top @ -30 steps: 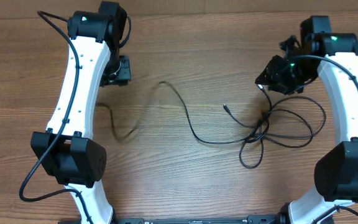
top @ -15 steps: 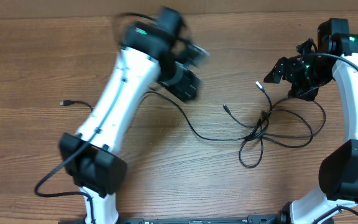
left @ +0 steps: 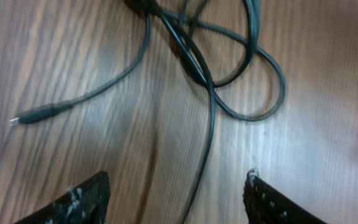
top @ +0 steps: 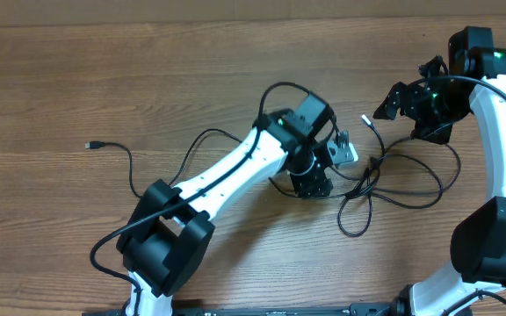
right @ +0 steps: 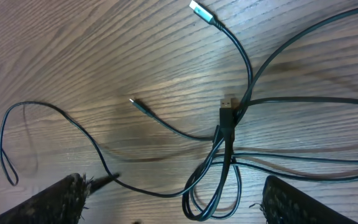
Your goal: Untangle cables
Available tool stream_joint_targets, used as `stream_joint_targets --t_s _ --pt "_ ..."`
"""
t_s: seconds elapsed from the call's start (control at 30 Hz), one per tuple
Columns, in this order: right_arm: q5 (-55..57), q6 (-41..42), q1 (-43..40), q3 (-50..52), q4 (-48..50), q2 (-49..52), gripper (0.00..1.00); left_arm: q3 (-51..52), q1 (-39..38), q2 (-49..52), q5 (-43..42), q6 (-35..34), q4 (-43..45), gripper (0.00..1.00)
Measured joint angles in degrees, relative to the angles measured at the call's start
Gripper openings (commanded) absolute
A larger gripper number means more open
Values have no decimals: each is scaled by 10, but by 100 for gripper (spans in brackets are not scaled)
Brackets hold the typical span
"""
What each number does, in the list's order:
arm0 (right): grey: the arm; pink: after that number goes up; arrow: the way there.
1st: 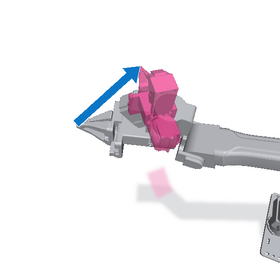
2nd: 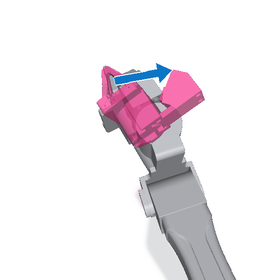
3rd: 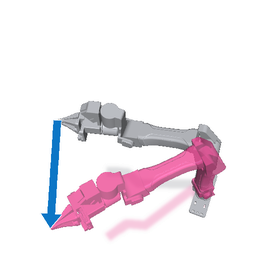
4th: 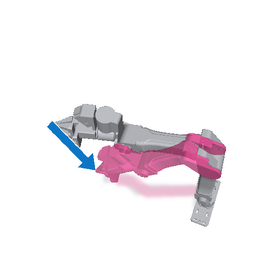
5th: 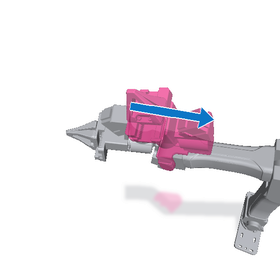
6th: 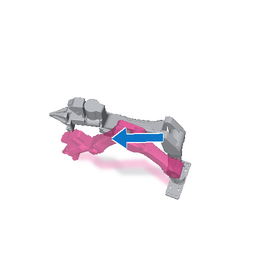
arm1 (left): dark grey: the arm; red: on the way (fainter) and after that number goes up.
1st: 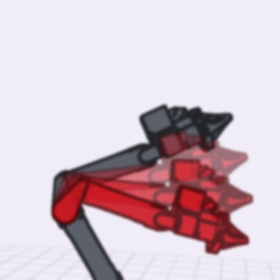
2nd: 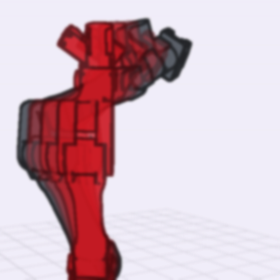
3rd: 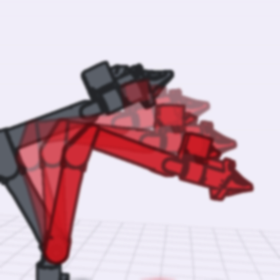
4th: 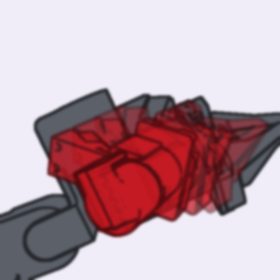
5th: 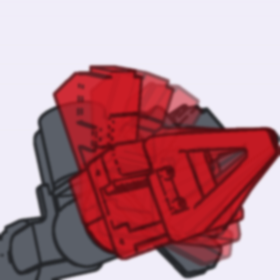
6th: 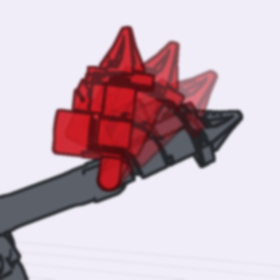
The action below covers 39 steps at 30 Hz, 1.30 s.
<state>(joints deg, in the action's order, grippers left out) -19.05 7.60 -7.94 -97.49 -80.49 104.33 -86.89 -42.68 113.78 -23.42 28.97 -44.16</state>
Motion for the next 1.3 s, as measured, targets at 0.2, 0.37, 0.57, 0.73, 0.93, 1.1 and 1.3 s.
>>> stream_joint_targets --t_s 0.2,0.37,0.57,0.73,0.93,1.1,1.3 --pt "0 -1 0 0 0 0 89 79 0 0 0 -16 147 65" --pt "0 -2 0 0 0 0 89 105 -1 0 -7 -31 167 64" --pt "0 -2 0 0 1 0 90 106 -1 0 -64 -35 172 67" --pt "0 -2 0 0 2 0 90 78 7 0 -125 -34 148 59" --pt "0 -2 0 0 3 0 90 70 -6 0 -101 -31 144 63" --pt "0 -2 0 0 1 0 90 75 -42 19 -62 -30 164 59" --pt "0 -1 0 0 -2 0 90 82 -61 64 -33 -30 170 38"
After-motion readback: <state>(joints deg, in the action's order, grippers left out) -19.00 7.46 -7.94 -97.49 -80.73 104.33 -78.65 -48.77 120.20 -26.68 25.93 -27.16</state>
